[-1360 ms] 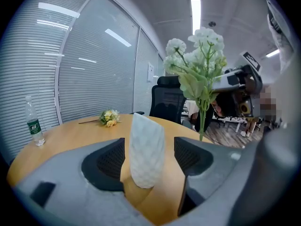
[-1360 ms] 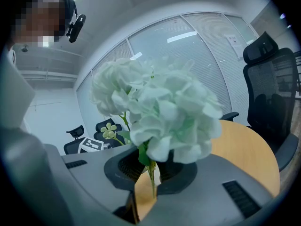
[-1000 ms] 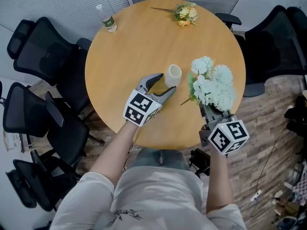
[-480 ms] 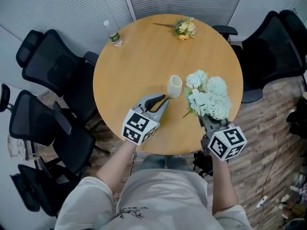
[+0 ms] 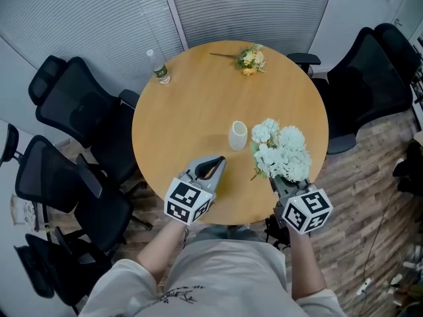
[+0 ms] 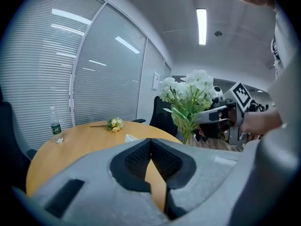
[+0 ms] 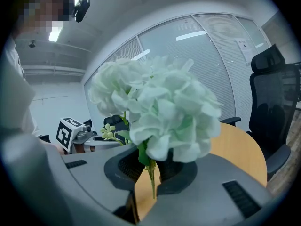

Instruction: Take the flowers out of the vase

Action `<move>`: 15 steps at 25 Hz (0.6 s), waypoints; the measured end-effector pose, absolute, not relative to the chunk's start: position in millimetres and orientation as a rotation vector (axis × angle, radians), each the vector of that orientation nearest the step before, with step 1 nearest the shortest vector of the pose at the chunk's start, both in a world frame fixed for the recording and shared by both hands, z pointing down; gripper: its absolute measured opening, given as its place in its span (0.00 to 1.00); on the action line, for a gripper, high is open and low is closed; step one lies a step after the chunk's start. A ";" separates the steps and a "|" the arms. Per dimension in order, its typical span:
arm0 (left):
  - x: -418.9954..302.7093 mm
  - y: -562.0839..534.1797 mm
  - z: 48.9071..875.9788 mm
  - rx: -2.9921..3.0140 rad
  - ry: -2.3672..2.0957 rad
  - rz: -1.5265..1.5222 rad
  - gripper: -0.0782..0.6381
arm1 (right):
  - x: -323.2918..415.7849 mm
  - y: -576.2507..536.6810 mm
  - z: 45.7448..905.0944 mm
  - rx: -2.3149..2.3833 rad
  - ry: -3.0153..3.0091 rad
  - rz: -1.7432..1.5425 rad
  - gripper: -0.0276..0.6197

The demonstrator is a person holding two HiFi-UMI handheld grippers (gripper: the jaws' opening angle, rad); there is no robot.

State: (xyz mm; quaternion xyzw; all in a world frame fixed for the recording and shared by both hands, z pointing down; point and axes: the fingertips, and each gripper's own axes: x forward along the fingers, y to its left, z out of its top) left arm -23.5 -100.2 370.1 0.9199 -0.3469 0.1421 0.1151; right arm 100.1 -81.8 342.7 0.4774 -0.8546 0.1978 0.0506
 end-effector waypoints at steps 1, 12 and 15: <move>-24.8 -98.0 369.8 2.694 -1.017 0.409 0.12 | 100.8 -79.8 342.2 1.458 -2.600 0.600 0.12; -15.8 -82.6 353.9 2.692 -0.989 0.377 0.12 | 99.9 -69.6 337.7 1.450 -2.592 0.619 0.12; -11.0 -84.9 350.8 2.703 -0.985 0.372 0.12 | 99.5 -68.8 336.4 1.444 -2.595 0.621 0.12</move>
